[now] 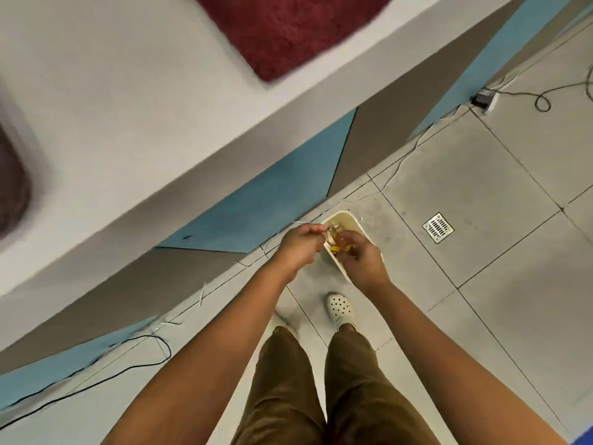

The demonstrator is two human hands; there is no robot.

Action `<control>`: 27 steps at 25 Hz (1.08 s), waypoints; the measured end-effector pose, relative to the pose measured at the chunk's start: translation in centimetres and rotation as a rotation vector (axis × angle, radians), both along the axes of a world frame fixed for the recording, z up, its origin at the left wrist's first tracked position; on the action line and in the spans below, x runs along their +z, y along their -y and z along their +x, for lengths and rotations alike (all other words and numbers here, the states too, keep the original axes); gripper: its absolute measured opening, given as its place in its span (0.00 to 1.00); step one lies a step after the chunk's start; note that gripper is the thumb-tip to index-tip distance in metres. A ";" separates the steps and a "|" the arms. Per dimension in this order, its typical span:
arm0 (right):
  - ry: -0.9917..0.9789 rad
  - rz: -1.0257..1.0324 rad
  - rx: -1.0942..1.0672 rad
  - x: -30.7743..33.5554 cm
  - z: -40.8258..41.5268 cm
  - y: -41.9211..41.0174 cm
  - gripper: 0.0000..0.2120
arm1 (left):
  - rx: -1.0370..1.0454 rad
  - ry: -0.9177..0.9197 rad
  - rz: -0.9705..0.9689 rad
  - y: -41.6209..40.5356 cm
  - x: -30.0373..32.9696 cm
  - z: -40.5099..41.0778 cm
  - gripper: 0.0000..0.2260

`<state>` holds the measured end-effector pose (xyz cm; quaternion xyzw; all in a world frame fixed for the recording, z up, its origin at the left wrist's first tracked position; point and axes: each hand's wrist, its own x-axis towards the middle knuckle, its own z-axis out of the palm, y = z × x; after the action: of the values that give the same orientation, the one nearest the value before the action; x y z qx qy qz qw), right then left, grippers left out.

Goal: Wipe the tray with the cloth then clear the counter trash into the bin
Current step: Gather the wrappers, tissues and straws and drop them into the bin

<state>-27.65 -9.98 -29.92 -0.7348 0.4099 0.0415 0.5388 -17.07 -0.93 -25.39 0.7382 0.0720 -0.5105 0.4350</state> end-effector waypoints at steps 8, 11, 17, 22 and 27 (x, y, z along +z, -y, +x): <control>0.446 -0.153 0.095 19.9 8.4 -3.3 0.14 | 0.083 0.291 -0.410 -6.9 20.0 4.0 0.09; 0.544 -0.190 0.168 24.1 11.5 -5.7 0.12 | 0.149 0.420 -0.444 -11.0 24.7 6.1 0.07; 0.597 -0.198 0.276 27.1 16.3 -11.1 0.10 | 0.335 0.552 -0.411 -19.2 27.1 9.2 0.07; 0.577 -0.186 0.363 26.7 18.9 -15.0 0.11 | 0.459 0.621 -0.332 -25.0 26.3 11.9 0.08; 0.558 -0.210 0.418 26.8 22.4 -16.6 0.11 | 0.613 0.672 -0.253 -29.0 25.7 16.0 0.09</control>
<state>-5.25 6.59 -3.10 -0.8371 0.0902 -0.0935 0.5314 -1.05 28.08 0.30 0.7486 0.0789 -0.0961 0.6512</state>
